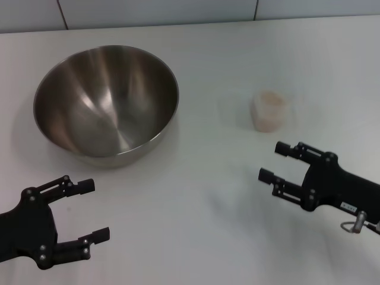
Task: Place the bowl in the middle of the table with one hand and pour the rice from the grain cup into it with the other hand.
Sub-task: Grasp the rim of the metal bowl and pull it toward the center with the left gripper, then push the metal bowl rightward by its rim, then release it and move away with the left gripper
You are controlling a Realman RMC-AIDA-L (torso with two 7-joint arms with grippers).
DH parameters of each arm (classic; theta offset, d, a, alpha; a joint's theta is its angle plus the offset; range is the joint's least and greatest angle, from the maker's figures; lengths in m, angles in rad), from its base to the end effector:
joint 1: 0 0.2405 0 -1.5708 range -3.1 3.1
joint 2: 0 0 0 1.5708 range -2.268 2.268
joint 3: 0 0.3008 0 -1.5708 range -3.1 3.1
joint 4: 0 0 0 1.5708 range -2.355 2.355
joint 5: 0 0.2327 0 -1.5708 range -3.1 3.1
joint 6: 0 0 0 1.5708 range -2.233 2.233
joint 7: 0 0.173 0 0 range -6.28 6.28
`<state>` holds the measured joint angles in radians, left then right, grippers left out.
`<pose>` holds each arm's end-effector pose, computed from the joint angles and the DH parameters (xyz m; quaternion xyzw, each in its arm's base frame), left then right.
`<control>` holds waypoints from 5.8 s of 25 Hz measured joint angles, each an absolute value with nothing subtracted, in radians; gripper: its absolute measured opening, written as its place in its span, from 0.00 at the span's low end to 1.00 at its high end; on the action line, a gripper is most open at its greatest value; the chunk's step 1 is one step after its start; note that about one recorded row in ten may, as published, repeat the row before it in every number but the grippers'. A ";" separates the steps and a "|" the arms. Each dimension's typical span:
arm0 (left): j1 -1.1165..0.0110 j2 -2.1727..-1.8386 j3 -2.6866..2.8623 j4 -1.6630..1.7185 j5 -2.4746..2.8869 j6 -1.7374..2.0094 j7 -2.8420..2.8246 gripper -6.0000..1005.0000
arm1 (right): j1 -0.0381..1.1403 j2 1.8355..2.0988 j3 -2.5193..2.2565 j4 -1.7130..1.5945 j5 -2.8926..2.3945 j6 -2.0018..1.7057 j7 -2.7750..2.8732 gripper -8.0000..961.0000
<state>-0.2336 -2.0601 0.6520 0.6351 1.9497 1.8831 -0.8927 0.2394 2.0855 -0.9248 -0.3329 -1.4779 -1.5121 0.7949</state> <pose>-0.3557 0.2455 -0.0274 -0.9403 -0.0834 -0.3016 0.1340 0.3631 0.2729 -0.0880 -0.8856 0.1983 0.3335 0.2551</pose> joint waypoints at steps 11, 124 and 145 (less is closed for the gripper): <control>-0.238 -2.059 0.652 0.635 1.950 1.874 -0.893 0.81 | 0.246 2.088 -0.932 -0.324 -1.445 -1.511 0.755 0.73; -0.508 -2.063 0.795 0.990 2.224 1.315 -2.070 0.05 | 0.341 2.086 -0.885 -0.207 -1.341 -1.408 0.629 0.73; -0.678 -2.071 0.920 0.901 2.207 1.257 -2.046 0.06 | 0.340 2.088 -0.885 -0.202 -1.341 -1.407 0.629 0.73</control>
